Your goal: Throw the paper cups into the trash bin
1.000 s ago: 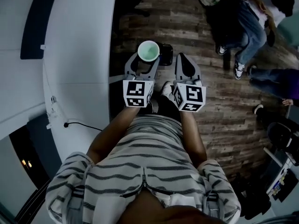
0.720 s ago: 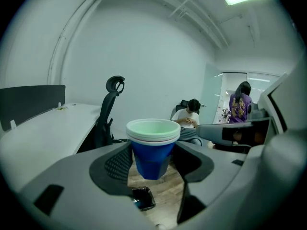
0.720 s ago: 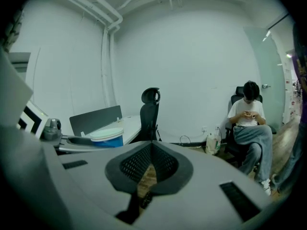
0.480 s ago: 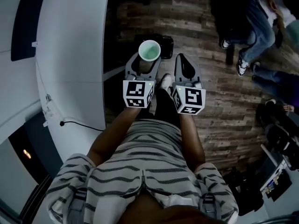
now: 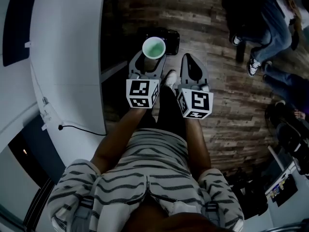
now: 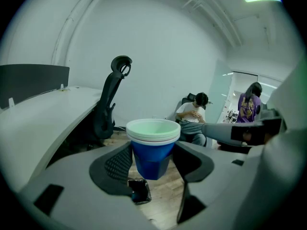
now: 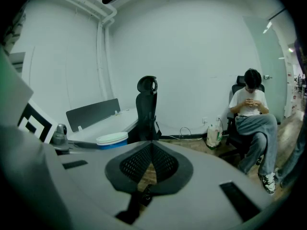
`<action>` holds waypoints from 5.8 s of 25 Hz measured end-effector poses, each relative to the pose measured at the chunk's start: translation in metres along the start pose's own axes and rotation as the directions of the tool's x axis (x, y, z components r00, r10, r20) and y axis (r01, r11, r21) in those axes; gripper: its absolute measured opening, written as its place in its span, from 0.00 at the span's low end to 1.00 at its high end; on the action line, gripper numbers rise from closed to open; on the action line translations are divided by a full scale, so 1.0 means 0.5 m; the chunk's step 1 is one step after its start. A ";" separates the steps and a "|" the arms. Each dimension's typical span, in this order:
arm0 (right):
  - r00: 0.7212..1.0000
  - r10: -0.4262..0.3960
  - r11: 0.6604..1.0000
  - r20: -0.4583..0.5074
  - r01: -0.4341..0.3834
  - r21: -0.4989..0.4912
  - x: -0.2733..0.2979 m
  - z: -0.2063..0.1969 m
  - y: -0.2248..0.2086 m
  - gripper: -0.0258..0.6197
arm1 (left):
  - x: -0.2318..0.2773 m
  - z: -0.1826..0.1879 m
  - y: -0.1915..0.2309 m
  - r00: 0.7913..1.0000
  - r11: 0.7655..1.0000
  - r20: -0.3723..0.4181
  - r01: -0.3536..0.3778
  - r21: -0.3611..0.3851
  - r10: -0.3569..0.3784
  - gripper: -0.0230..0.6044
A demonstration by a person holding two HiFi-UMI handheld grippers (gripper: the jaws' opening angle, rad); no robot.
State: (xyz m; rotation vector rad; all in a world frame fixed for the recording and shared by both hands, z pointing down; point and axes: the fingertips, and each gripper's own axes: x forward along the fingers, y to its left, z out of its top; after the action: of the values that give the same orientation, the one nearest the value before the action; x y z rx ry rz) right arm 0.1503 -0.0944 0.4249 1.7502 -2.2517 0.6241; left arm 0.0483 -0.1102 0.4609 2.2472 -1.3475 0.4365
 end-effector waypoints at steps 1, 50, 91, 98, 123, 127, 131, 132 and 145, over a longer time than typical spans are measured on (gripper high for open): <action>1.000 -0.001 1.000 -0.004 0.001 0.003 0.003 -0.008 -0.003 0.06 | 0.005 -0.009 0.002 1.000 1.000 -0.007 -0.001 -0.003 0.001 0.49; 0.982 -0.024 0.994 -0.187 0.042 0.096 0.090 -0.322 -0.102 0.06 | 0.278 -0.483 0.091 0.933 0.988 -0.359 -0.080 -0.132 0.027 0.49; 0.959 -0.003 0.988 -0.284 0.047 0.147 0.131 -0.452 -0.119 0.06 | 0.471 -0.708 0.162 0.854 0.988 -0.521 -0.084 -0.128 0.005 0.49; 0.956 0.002 0.988 -0.294 0.044 0.147 0.134 -0.465 -0.114 0.06 | 0.480 -0.728 0.179 0.848 0.981 -0.530 -0.110 -0.159 0.009 0.49; 0.952 0.010 0.986 -0.307 0.042 0.164 0.160 -0.462 -0.137 0.06 | 0.518 -0.743 0.185 0.828 0.973 -0.560 -0.137 -0.187 0.009 0.49; 0.953 0.006 0.985 -0.304 0.046 0.164 0.156 -0.464 -0.134 0.06 | 0.514 -0.742 0.185 0.830 0.974 -0.558 -0.136 -0.182 0.011 0.49; 0.954 0.004 0.985 -0.301 0.048 0.164 0.156 -0.459 -0.134 0.06 | 0.513 -0.735 0.187 0.830 0.974 -0.558 -0.136 -0.180 0.013 0.49; 0.954 0.003 0.985 -0.300 0.048 0.163 0.156 -0.458 -0.133 0.06 | 0.512 -0.732 0.188 0.830 0.974 -0.558 -0.137 -0.179 0.014 0.49; 0.963 -0.008 0.986 -0.271 0.052 0.157 0.137 -0.429 -0.121 0.06 | 0.488 -0.673 0.180 0.851 0.973 -0.524 -0.139 -0.184 0.022 0.35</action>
State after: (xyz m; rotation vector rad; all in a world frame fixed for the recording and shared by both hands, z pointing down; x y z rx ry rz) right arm 0.1726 -0.0674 0.6556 1.6499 -2.0345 0.9999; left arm 0.0737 -0.1393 0.8843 1.7230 -1.1351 0.8194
